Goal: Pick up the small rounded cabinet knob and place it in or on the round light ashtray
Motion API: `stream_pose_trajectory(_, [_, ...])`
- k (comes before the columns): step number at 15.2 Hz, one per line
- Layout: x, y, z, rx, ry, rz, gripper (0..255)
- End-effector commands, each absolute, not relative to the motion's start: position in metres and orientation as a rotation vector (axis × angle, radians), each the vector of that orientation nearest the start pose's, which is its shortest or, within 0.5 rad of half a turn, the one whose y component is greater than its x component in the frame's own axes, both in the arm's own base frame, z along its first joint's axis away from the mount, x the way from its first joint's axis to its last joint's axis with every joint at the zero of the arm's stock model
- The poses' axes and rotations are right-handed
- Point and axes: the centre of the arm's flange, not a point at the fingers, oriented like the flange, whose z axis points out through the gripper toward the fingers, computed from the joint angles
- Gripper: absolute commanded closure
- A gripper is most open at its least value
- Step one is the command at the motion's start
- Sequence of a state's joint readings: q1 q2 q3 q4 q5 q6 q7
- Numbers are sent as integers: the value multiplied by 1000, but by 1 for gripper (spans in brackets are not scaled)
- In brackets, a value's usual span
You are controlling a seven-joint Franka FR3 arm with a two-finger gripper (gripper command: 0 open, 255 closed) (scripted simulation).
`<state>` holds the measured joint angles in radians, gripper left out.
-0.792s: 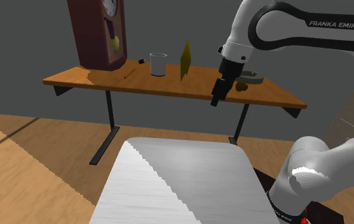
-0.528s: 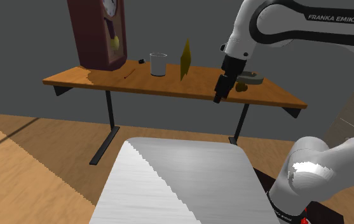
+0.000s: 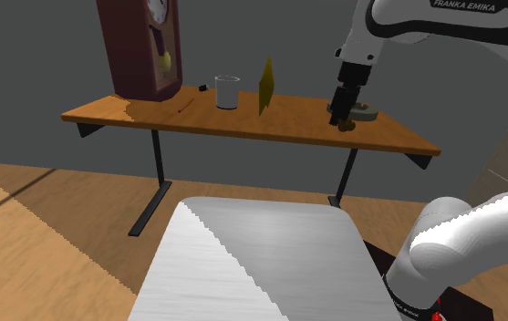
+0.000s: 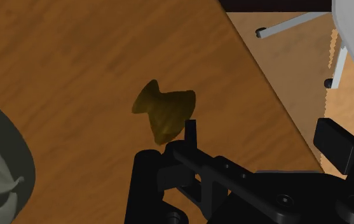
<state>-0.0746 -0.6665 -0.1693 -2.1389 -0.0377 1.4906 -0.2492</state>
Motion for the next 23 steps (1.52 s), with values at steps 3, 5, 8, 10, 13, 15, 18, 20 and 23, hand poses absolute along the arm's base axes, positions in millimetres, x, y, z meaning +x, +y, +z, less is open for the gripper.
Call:
stream_pose_trajectory(3, [320,-153,662,-3088,-28,14,0])
stream_pose_trajectory(5, [320,-173,671,-3091,-16,36,0])
stream_pose_trajectory(8, [320,-173,655,-3091,-16,36,0])
stream_pose_trajectory(10, [319,-172,644,-3091,-16,36,0])
stream_pose_trajectory(13, [319,-171,631,-3091,-16,36,0])
stream_pose_trajectory(15, [319,-171,631,-3091,-16,36,0])
stream_pose_trajectory(18, [319,-171,631,-3091,-16,36,0])
stream_pose_trajectory(20, [319,-171,631,-3091,-16,36,0])
stream_pose_trajectory(23, [319,-171,631,-3091,-16,36,255])
